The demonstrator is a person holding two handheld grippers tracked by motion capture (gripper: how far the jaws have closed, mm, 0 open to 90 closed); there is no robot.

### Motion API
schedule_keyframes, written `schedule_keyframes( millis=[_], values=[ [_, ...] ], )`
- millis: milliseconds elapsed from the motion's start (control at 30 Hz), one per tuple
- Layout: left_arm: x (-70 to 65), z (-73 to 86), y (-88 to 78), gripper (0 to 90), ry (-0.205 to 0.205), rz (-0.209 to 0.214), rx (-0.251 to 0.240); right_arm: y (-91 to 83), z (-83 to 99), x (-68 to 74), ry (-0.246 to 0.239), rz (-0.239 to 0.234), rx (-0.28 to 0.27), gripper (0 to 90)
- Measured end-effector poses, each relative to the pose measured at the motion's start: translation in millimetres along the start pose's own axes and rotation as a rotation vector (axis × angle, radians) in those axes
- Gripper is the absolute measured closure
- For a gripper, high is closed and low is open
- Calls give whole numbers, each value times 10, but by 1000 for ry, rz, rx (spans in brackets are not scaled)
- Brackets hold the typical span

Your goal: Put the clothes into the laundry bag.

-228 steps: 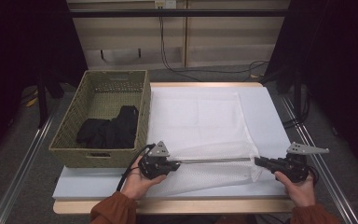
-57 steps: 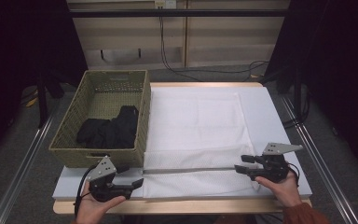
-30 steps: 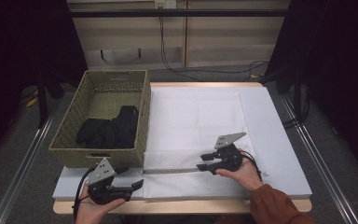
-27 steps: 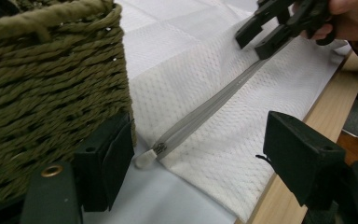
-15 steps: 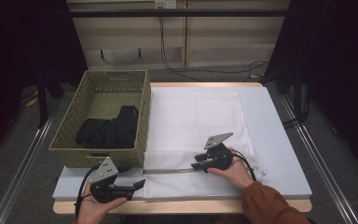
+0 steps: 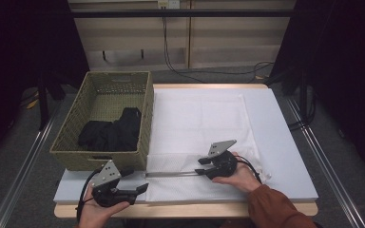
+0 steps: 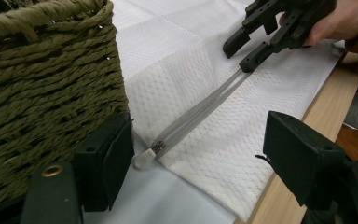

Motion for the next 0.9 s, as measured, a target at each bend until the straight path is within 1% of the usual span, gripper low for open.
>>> schedule_keyframes(
  millis=[100, 133, 167, 300, 367, 433, 500, 633, 700, 733, 767, 833, 900],
  values=[
    [3, -2, 2, 242, 4, -2, -2, -1, 1, -1, -3, -4, 1, 576],
    [8, -4, -3, 241, 4, -5, -3, -3, 2, -13, 11, -4, 5, 635],
    [11, -5, -11, 242, 3, -3, -7, -5, 7, -37, 21, 7, 3, 676],
    [9, -3, -12, 241, -3, -3, -5, -8, 18, -91, 39, 14, -4, 765],
    [11, 3, -14, 241, -1, -9, 4, -9, 20, -95, 37, 19, -1, 774],
    [8, 3, -10, 240, -1, -8, 4, -10, 25, -102, 47, 16, -5, 800],
    [-3, 3, -3, 240, 0, -1, 2, -10, 29, -115, 46, 15, -7, 827],
    [4, 1, -3, 240, -1, -1, 2, -6, 27, -128, 48, 20, -10, 850],
    [5, 4, 0, 240, -4, 1, 2, -8, 28, -132, 71, 17, 0, 865],
    [5, 4, 0, 240, -4, 1, 2, -8, 28, -132, 71, 17, 0, 865],
    [6, 6, -2, 241, -3, -3, 4, -6, 22, -142, 91, 23, 13, 881],
    [10, 9, -9, 240, -2, -7, 8, -9, 24, -144, 101, 25, 16, 885],
    [5, 8, -8, 240, -3, 1, 6, -10, 22, -144, 104, 28, 16, 886]
  ],
)
Point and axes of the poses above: each handheld gripper's, and its own axes: y roughly forward along the jaws, z roughly out of its underside, x roughly to its left, the point moved 9 cm from there along y, roughly forward along the jaws, and after that the axes turned 13 degrees about -y, right-handed, at the moved point
